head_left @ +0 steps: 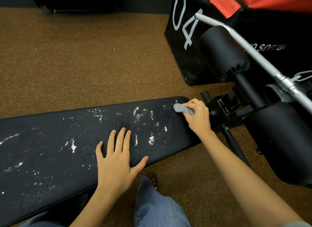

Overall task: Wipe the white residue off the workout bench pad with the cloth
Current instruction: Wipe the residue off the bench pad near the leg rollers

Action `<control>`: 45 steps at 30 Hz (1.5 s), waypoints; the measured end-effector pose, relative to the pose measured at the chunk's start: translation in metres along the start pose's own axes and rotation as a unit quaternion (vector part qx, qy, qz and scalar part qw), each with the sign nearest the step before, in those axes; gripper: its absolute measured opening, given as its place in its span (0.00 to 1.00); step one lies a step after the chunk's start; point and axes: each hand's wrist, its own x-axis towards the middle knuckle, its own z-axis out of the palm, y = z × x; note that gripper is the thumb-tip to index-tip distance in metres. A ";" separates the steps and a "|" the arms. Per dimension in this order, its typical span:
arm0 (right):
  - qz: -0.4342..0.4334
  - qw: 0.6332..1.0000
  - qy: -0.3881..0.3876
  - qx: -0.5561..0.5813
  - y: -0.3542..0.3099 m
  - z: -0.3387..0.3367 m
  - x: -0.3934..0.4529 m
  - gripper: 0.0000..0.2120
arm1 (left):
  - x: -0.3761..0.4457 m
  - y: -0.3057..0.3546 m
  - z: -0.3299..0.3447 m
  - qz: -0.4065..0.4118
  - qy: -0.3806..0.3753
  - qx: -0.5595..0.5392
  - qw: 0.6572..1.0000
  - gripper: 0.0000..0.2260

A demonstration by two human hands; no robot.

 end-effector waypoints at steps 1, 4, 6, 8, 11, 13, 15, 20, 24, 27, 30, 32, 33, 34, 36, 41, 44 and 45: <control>0.016 1.000 0.011 -0.002 -0.002 0.003 0.012 0.09 | 0.000 0.000 0.000 -0.001 0.002 -0.001 1.000 0.40; 0.072 0.997 0.037 0.005 -0.010 0.013 0.032 0.08 | 0.001 0.003 0.000 -0.007 0.003 -0.001 1.000 0.39; 0.077 0.996 0.044 0.023 -0.015 0.015 0.021 0.07 | 0.000 0.005 0.000 -0.007 0.002 0.000 1.000 0.39; 0.029 0.998 0.025 0.050 -0.026 0.015 -0.012 0.06 | 0.000 0.004 0.000 -0.006 0.004 -0.003 1.000 0.39; -0.065 0.991 -0.052 0.107 -0.038 0.006 -0.066 0.10 | 0.000 0.003 -0.001 -0.004 0.006 -0.003 1.000 0.39; -0.084 0.988 -0.075 0.107 -0.025 0.003 -0.061 0.13 | -0.001 0.001 0.000 -0.004 0.004 -0.002 1.000 0.39; -0.043 0.992 -0.054 0.104 -0.009 0.005 -0.030 0.12 | -0.002 0.000 0.000 -0.003 0.001 0.000 1.000 0.40; 0.097 0.986 0.050 0.125 -0.017 0.025 0.023 0.08 | -0.001 0.000 0.000 -0.004 0.001 -0.001 1.000 0.40; -0.012 0.997 0.002 0.073 -0.051 0.030 -0.016 0.13 | -0.001 0.001 0.000 -0.007 0.003 -0.003 1.000 0.40; -0.076 0.996 -0.033 0.017 -0.046 0.016 -0.040 0.19 | -0.001 0.001 0.000 -0.007 0.003 -0.005 1.000 0.40; -0.037 0.996 -0.015 -0.081 -0.016 0.003 -0.011 0.15 | -0.003 0.000 0.001 -0.007 0.000 -0.005 1.000 0.40; 0.051 0.990 -0.014 -0.129 -0.007 -0.001 0.012 0.18 | -0.002 0.000 0.001 -0.009 0.002 -0.004 1.000 0.40; 0.086 0.986 -0.004 -0.143 -0.011 -0.001 0.017 0.18 | -0.002 0.001 0.001 -0.009 0.002 -0.004 1.000 0.40; 0.106 0.983 0.007 -0.149 -0.019 0.001 0.018 0.19 | -0.003 0.001 0.001 -0.008 0.004 -0.005 1.000 0.40; 0.097 0.987 0.013 -0.125 -0.041 0.009 0.008 0.17 | -0.002 0.001 0.001 -0.008 0.005 -0.006 1.000 0.40; -0.057 0.996 -0.043 -0.051 -0.058 0.018 -0.026 0.12 | -0.002 0.001 0.002 -0.007 0.009 -0.005 1.000 0.40; 0.002 0.995 -0.017 -0.102 -0.035 0.011 0.001 0.12 | -0.002 -0.001 0.002 -0.005 0.010 -0.002 1.000 0.40; 0.047 0.993 0.004 -0.107 -0.032 0.013 0.010 0.12 | -0.002 -0.001 0.002 -0.004 0.011 -0.003 1.000 0.40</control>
